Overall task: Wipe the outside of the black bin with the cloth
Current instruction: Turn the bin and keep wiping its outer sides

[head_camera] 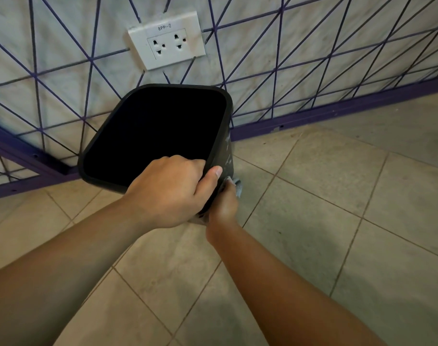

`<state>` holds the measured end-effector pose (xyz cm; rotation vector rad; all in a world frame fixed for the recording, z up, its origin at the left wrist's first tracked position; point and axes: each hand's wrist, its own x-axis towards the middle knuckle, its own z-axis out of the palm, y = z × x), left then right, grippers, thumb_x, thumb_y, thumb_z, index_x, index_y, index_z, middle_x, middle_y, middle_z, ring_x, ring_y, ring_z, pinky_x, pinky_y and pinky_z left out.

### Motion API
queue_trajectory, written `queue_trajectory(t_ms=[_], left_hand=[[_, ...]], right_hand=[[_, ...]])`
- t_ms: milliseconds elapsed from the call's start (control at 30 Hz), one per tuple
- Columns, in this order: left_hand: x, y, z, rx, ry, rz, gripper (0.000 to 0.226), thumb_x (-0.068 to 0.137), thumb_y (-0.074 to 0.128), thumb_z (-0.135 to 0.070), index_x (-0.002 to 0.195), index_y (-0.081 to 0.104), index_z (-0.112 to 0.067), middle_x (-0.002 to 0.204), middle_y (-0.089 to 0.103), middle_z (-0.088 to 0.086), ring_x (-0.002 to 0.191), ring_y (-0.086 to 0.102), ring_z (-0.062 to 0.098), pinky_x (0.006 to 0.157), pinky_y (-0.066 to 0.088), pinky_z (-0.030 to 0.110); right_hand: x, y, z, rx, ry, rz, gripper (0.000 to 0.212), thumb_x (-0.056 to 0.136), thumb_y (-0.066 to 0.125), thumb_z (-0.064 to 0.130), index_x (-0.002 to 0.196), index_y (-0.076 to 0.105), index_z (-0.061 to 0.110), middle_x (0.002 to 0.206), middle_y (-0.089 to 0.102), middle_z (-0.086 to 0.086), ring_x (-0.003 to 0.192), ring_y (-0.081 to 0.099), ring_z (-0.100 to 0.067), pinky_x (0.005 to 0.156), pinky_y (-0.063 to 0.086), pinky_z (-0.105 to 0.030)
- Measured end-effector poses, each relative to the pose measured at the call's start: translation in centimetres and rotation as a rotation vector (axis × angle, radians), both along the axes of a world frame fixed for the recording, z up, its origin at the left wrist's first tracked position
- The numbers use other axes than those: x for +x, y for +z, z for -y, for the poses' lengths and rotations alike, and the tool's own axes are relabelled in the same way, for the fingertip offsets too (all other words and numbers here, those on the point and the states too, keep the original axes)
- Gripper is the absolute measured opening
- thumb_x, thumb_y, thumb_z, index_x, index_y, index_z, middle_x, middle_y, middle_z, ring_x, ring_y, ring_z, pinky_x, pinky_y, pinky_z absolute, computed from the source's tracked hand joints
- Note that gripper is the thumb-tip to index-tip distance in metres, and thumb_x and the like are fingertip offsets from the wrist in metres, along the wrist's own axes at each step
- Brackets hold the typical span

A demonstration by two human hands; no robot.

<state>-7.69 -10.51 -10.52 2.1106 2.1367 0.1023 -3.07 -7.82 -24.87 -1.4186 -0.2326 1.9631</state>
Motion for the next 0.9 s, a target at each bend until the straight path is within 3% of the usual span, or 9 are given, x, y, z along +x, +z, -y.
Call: queue_trajectory(t_ms=[133, 267, 367, 433, 533, 667, 767, 900], left_hand=[[-0.1, 0.0, -0.1, 0.005, 0.005, -0.009, 0.047, 0.096, 0.028, -0.051, 0.059, 0.037, -0.023, 0.048, 0.038, -0.006, 0.042, 0.036, 0.009, 0.046, 0.022, 0.029], [-0.1, -0.1, 0.1, 0.0, -0.004, -0.014, 0.046, 0.096, 0.026, -0.051, 0.061, 0.037, -0.023, 0.049, 0.038, -0.006, 0.042, 0.036, 0.009, 0.046, 0.023, 0.029], [-0.2, -0.2, 0.1, -0.001, -0.002, 0.0, 0.047, 0.096, 0.027, -0.051, 0.061, 0.039, -0.022, 0.049, 0.038, -0.006, 0.042, 0.036, 0.009, 0.046, 0.023, 0.029], [-0.3, -0.1, 0.0, 0.002, -0.002, 0.003, 0.047, 0.096, 0.027, -0.052, 0.061, 0.04, -0.022, 0.049, 0.039, -0.006, 0.042, 0.037, 0.009, 0.046, 0.023, 0.03], [-0.2, -0.1, 0.1, -0.001, -0.01, 0.02, 0.048, 0.094, 0.026, -0.053, 0.062, 0.04, -0.021, 0.048, 0.039, -0.005, 0.042, 0.038, 0.01, 0.047, 0.024, 0.031], [-0.4, -0.3, 0.0, 0.005, -0.008, 0.009, 0.049, 0.095, 0.024, -0.053, 0.062, 0.042, -0.02, 0.048, 0.04, -0.005, 0.042, 0.038, 0.01, 0.048, 0.026, 0.033], [-0.5, -0.4, 0.0, 0.01, -0.021, -0.008, 0.05, 0.096, 0.022, -0.053, 0.064, 0.044, -0.021, 0.049, 0.041, -0.004, 0.042, 0.04, 0.011, 0.048, 0.028, 0.032], [-0.5, -0.5, 0.0, 0.015, -0.016, -0.007, 0.051, 0.096, 0.022, -0.052, 0.064, 0.046, -0.02, 0.05, 0.044, -0.004, 0.043, 0.043, 0.012, 0.048, 0.03, 0.032]], right_hand=[[0.1, 0.1, 0.2, 0.056, 0.012, 0.024, 0.054, 0.101, 0.041, 0.059, 0.14, 0.062, 0.027, 0.132, 0.068, -0.005, 0.121, 0.066, -0.024, 0.099, 0.058, -0.04], [-0.1, -1.0, -0.4, 0.057, 0.016, 0.007, 0.075, 0.08, 0.045, 0.073, 0.143, 0.058, 0.034, 0.137, 0.066, -0.007, 0.126, 0.063, -0.028, 0.105, 0.055, -0.05], [0.8, 0.3, 0.1, 0.101, 0.063, -0.001, 0.055, 0.104, 0.039, 0.06, 0.142, 0.058, 0.026, 0.133, 0.069, -0.006, 0.125, 0.065, -0.024, 0.099, 0.056, -0.039], [0.9, -0.4, 0.2, 0.116, 0.086, 0.006, 0.052, 0.105, 0.038, 0.056, 0.144, 0.057, 0.026, 0.133, 0.07, -0.005, 0.124, 0.065, -0.021, 0.095, 0.057, -0.035], [0.6, -1.2, -0.3, 0.122, 0.085, -0.012, 0.07, 0.09, 0.043, 0.069, 0.146, 0.055, 0.029, 0.137, 0.068, -0.005, 0.13, 0.063, -0.024, 0.108, 0.053, -0.046], [1.3, -0.5, 1.0, 0.187, 0.123, -0.017, 0.049, 0.109, 0.035, 0.051, 0.143, 0.057, 0.024, 0.134, 0.07, -0.005, 0.126, 0.065, -0.024, 0.1, 0.056, -0.039], [1.0, -1.1, 1.5, 0.184, 0.113, 0.056, 0.058, 0.102, 0.034, 0.06, 0.148, 0.052, 0.03, 0.137, 0.067, -0.006, 0.128, 0.062, -0.026, 0.111, 0.052, -0.05], [0.6, -0.8, 1.9, 0.183, 0.075, 0.032, 0.059, 0.101, 0.035, 0.059, 0.148, 0.052, 0.028, 0.138, 0.065, -0.006, 0.128, 0.062, -0.026, 0.108, 0.054, -0.052]])
